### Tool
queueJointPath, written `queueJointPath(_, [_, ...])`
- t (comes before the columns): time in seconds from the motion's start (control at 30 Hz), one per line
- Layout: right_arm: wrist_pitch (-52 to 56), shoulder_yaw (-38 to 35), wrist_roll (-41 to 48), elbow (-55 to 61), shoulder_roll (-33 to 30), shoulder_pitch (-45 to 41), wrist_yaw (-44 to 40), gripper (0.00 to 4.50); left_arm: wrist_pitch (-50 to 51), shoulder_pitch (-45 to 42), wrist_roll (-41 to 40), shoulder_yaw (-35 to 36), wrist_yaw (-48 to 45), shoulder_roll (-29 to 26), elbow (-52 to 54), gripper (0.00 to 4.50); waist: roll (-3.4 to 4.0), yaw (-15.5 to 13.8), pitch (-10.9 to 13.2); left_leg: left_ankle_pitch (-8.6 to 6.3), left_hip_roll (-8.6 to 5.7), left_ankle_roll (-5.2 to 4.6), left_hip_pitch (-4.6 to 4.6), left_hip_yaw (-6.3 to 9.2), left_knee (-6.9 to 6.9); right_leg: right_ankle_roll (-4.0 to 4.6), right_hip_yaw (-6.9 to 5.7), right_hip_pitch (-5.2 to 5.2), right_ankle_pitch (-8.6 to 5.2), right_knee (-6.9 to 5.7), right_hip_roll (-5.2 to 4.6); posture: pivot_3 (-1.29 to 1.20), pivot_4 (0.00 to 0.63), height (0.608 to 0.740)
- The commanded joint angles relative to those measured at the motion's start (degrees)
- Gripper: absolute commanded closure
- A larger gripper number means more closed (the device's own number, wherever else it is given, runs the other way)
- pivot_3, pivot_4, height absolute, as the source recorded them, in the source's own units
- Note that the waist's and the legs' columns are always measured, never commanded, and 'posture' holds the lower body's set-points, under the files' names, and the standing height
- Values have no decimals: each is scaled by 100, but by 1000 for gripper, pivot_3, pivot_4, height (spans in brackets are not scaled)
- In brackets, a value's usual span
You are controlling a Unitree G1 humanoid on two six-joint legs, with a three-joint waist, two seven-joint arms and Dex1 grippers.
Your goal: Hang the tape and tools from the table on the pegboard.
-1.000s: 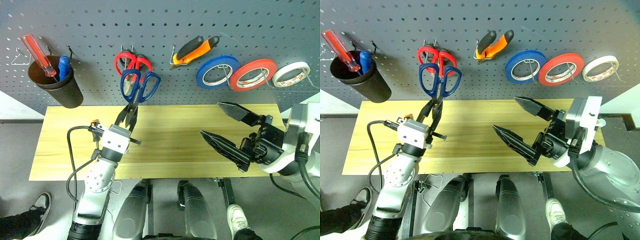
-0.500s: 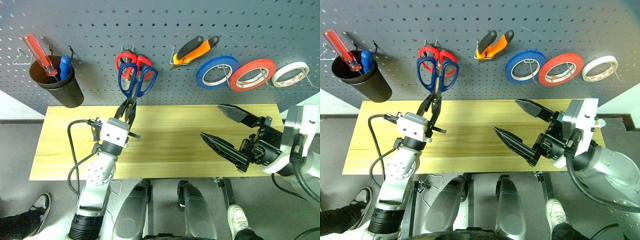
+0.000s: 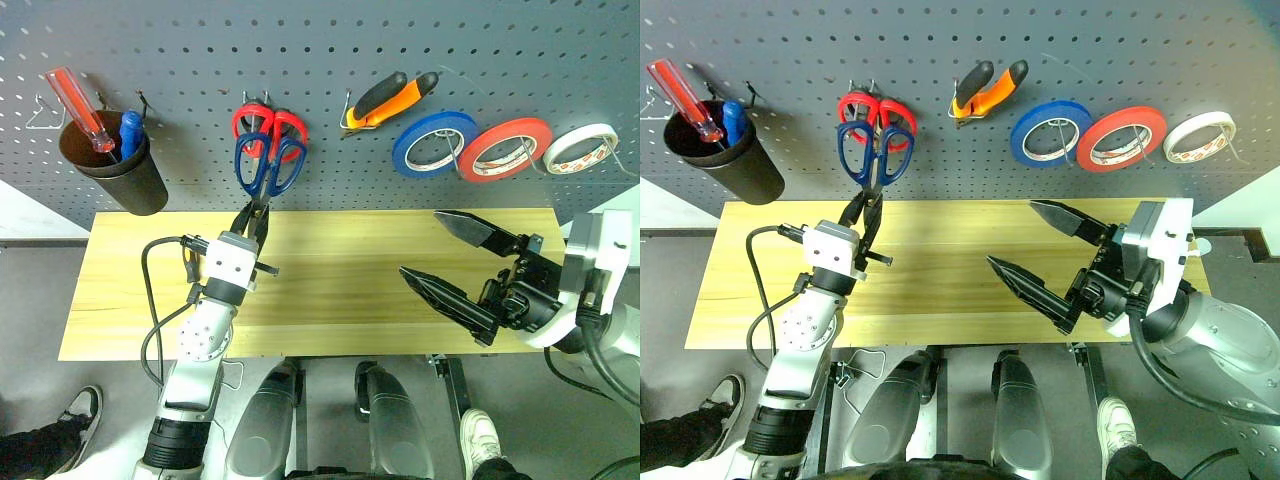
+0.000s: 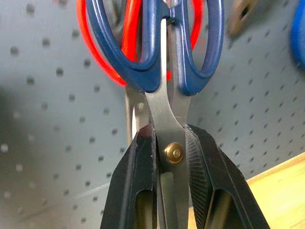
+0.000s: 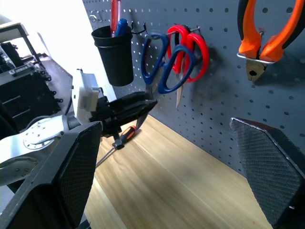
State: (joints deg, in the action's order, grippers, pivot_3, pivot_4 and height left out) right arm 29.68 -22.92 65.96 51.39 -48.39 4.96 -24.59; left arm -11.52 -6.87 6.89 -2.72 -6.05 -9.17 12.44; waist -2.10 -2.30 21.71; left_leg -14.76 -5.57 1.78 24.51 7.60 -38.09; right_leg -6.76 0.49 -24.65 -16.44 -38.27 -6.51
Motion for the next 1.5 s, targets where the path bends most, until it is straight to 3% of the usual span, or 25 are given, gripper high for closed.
queueJointPath(0.03, [-23,-91,6,169,-45,37,19,0,-167,-133,77,4,146,77,-150,4010,0,0,-1,0,0,0,0,0,-2,0,0,0,0,-1,0,8,341,710])
queueJointPath(0.43, [-28,-164,75,207,-106,34,64,0,82,-520,272,111,562,271,-779,4062,0,15,-16,1,0,1,-3,-2,-6,0,1,1,2,-11,1,0,335,710])
queueJointPath(0.8, [-50,-61,-78,287,-34,194,96,0,1629,152,-469,783,639,453,-695,435,7,0,-53,1,0,1,-6,-1,-10,1,2,1,4,-18,2,9,337,710])
queueJointPath(0.97, [-59,-161,-126,323,-24,414,52,0,2935,803,-1027,1624,629,232,393,435,4,20,-54,1,6,1,-6,-2,-8,1,7,0,4,-13,7,18,343,710])
queueJointPath(1.13, [-62,-193,-98,235,-81,453,-114,0,4562,-131,-1704,2803,936,-341,291,435,4,-27,-54,6,8,-14,-4,23,-10,15,-18,3,22,-23,11,30,366,710])
queueJointPath(1.27, [12,32,-61,190,-113,251,-129,0,4826,-636,-1884,2896,690,-696,-209,435,4,-1,-54,21,3,-26,-9,13,-11,6,-10,11,48,-12,8,27,374,710])
queueJointPath(1.5, [244,-165,460,118,-450,72,-187,0,5368,-1366,-2151,2712,576,-650,-1399,435,2,12,-17,21,6,-26,-4,14,-8,7,-10,6,48,-10,9,-20,440,710])
